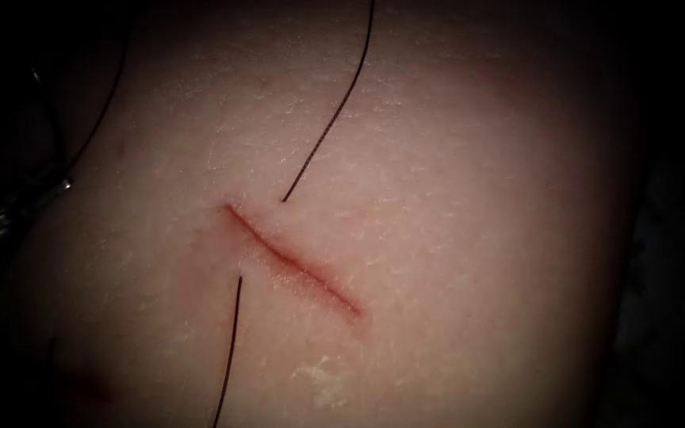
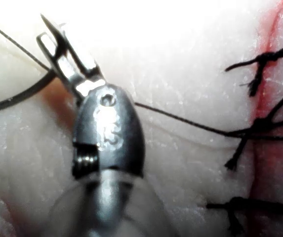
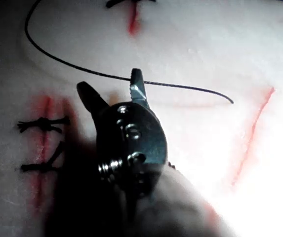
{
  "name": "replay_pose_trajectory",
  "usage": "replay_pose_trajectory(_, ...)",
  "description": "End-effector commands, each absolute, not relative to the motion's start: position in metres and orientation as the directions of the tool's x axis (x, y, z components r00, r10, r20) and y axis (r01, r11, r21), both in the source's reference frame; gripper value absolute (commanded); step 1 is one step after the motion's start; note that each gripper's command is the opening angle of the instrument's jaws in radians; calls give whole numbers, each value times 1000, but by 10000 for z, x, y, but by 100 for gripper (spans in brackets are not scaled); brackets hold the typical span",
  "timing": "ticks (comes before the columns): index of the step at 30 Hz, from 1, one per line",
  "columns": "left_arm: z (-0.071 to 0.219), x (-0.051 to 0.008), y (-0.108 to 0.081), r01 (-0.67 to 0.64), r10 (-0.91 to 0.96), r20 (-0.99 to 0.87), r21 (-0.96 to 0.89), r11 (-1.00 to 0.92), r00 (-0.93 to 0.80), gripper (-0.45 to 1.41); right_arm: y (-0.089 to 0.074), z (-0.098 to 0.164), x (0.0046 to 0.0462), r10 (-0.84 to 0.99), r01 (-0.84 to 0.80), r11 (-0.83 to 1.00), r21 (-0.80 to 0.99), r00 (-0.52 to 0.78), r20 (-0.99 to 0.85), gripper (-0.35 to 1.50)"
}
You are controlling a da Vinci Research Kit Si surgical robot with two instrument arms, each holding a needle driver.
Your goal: Wound Closure
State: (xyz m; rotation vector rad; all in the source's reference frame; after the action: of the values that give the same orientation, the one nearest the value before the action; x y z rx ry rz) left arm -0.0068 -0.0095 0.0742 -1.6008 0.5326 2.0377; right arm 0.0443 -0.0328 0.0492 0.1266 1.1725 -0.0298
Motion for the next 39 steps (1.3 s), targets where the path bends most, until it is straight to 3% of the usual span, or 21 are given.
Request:
replay_pose_trajectory(1, 750, -71, -103, -594, 140, -972, 0, -804, -190, -45, -309, 498, 438, 36, 74, 995, 68, 372, -928, 137)
replay_pose_trajectory(12, 750, -70, -105, -593, 137, -972, 1, -805, -189, -45, -243, 552, 425, 20, -2, 1000, 21, 369, -929, 140)
replay_pose_trajectory(27, 749, -69, -106, -593, 137, -972, 1, -806, -189, -45, -224, 621, 464, 11, -17, 1000, 5, 404, -915, 130)
replay_pose_trajectory(29, 749, -69, -106, -592, 137, -972, 1, -806, -189, -45, -222, 625, 464, 12, -18, 1000, 5, 405, -914, 115)
replay_pose_trajectory(31, 748, -69, -107, -591, 138, -972, 1, -807, -191, -45, -222, 627, 462, 10, -18, 1000, 4, 405, -914, 86)
replay_pose_trajectory(32, 748, -69, -107, -591, 138, -972, 1, -807, -191, -45, -222, 628, 461, 9, -12, 1000, 5, 408, -913, 58)
replay_pose_trajectory(34, 748, -69, -107, -591, 138, -972, 1, -807, -191, -45, -224, 629, 458, 5, 9, 1000, 10, 411, -912, -35)
replay_pose_trajectory(39, 747, -68, -109, -590, 137, -972, 1, -807, -190, -45, -236, 617, 446, -5, 30, 1000, 9, 430, -903, -35)
